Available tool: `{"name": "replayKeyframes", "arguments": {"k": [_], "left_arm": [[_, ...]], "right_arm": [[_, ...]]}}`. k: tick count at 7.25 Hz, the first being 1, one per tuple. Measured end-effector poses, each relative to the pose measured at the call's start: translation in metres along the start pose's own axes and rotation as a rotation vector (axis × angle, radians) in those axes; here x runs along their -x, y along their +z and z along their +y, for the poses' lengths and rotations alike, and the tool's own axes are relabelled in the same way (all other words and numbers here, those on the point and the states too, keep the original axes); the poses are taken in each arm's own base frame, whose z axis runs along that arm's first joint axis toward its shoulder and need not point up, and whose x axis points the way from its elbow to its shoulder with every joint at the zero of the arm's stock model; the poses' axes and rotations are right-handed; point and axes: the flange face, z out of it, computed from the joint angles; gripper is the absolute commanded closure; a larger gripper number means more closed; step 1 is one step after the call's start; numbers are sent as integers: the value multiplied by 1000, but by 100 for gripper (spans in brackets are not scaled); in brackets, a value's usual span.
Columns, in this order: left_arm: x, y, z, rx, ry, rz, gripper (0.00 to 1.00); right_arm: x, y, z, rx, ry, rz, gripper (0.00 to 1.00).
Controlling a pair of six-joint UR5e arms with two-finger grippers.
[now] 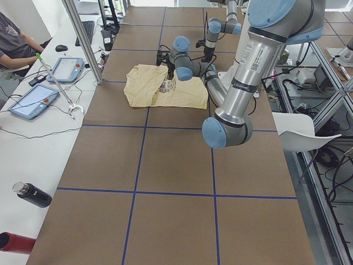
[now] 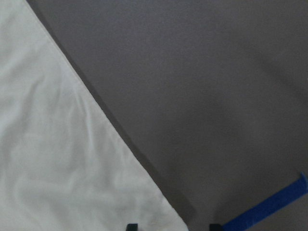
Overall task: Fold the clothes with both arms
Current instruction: 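Move both grippers down to the shirt hem nearest the robot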
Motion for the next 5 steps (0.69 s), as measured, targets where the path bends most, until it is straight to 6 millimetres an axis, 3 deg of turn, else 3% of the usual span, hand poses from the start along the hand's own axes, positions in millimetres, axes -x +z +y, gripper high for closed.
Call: {"name": "replayKeyframes", "arguments": {"k": [1,5], "left_arm": [[0,0,0,0,0,1,23],[0,2,0,2,-6,-2,23]], "right_arm": [[0,0,0,0,2,-1,97],[1,-4,3,12,14,-5,100]]}}
